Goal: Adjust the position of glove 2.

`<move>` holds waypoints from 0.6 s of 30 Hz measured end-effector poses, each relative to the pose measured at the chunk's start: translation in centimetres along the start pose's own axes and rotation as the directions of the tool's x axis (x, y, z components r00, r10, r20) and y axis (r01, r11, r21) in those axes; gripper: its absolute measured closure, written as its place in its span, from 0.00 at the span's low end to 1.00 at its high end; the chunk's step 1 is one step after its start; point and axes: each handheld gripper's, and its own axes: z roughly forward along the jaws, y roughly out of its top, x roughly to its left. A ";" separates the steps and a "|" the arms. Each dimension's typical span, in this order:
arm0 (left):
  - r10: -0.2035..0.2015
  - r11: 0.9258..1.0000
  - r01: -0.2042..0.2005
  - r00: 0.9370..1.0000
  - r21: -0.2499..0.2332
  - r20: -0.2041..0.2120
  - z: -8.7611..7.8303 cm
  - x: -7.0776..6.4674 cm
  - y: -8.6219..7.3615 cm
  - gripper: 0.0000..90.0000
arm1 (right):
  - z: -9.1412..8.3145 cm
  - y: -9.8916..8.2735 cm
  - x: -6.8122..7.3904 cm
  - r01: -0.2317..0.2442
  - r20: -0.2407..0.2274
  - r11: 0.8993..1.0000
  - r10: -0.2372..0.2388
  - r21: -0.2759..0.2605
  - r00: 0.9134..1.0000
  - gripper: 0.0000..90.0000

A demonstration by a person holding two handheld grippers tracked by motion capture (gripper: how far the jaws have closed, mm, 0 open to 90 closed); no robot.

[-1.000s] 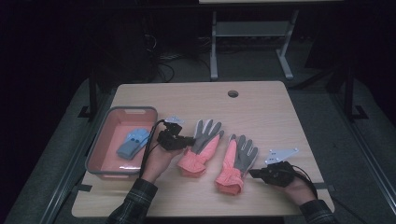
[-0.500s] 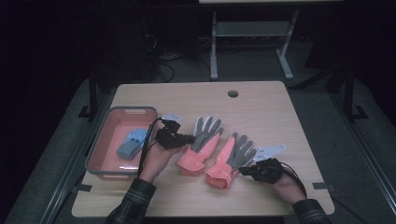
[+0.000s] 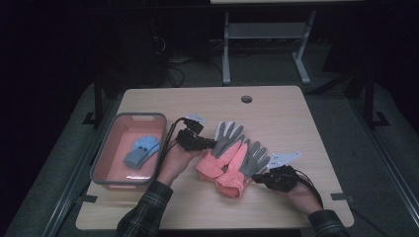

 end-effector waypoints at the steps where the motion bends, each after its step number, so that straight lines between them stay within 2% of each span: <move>1: -0.005 1.000 0.005 1.000 0.000 0.000 0.0 -0.2 0.0 0.95 | 0.1 0.0 0.0 -0.001 0.001 1.000 0.001 0.000 1.000 1.00; 7: -0.003 1.000 0.004 1.000 -0.009 0.003 -1.0 -0.4 0.0 0.95 | 0.9 0.7 0.2 -0.007 -0.014 1.000 0.007 -0.004 1.000 1.00; 18: 0.014 1.000 -0.014 1.000 -0.008 0.004 -2.6 -1.0 -0.2 0.95 | 3.3 2.5 0.9 0.014 -0.046 1.000 -0.015 -0.021 0.999 1.00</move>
